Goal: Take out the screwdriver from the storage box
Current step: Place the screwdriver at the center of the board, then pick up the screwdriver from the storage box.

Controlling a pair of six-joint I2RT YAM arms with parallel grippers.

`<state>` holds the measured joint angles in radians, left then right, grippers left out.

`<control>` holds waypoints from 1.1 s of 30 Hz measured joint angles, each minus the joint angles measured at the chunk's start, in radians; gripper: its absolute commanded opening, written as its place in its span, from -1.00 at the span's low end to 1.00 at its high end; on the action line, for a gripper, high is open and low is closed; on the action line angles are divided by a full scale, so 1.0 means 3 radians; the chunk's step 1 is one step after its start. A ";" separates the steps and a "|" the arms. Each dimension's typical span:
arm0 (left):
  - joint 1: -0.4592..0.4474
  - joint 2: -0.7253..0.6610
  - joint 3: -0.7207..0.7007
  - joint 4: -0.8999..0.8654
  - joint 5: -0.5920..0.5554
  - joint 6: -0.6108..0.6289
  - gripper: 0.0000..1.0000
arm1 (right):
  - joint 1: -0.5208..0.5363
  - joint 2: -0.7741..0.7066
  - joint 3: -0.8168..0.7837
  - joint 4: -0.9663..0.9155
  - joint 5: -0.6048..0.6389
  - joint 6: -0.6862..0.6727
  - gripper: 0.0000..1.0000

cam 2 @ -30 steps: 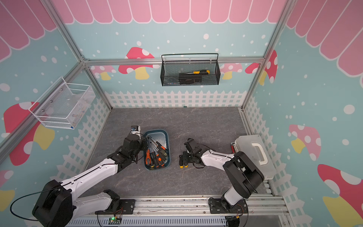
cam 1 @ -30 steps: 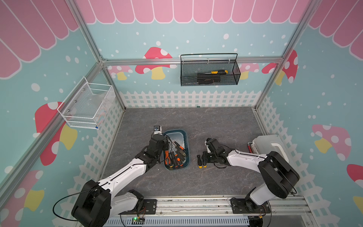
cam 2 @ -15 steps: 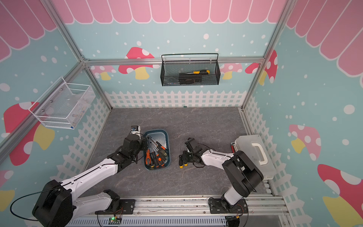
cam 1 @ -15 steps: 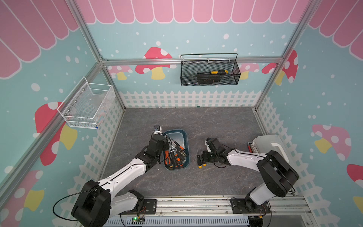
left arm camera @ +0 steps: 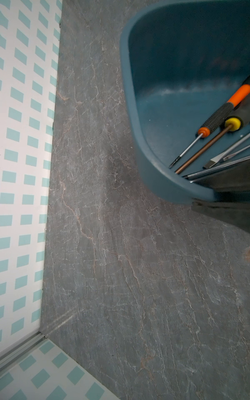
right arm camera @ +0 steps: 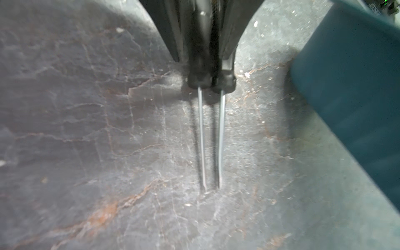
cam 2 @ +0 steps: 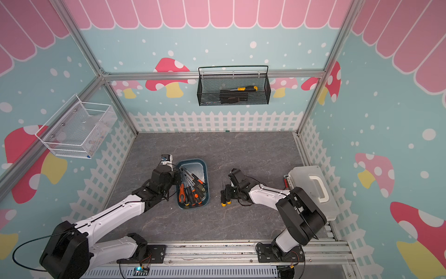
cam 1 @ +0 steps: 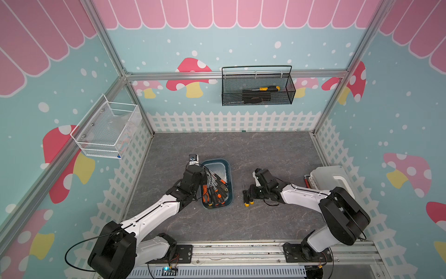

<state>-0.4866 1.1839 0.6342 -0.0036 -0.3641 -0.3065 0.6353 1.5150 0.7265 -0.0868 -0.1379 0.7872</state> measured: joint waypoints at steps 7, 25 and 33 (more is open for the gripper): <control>0.0000 0.0000 0.0000 0.0000 0.0001 -0.0001 -1.00 | 0.0029 -0.0548 0.0276 -0.0437 0.0111 -0.0273 -0.39; 0.0000 -0.0013 0.0000 -0.0013 0.0058 -0.0013 -1.00 | 0.0638 0.0448 0.1648 -0.0665 0.0217 -0.1207 -0.42; 0.0000 -0.0013 0.0000 -0.0011 0.0086 -0.0017 -1.00 | 0.0701 0.0753 0.1972 -0.0659 0.0173 -0.1375 -0.42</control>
<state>-0.4866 1.1801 0.6342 -0.0071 -0.3382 -0.3115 0.8455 1.7409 1.3182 -0.2844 -0.0860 0.3748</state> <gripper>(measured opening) 0.094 0.287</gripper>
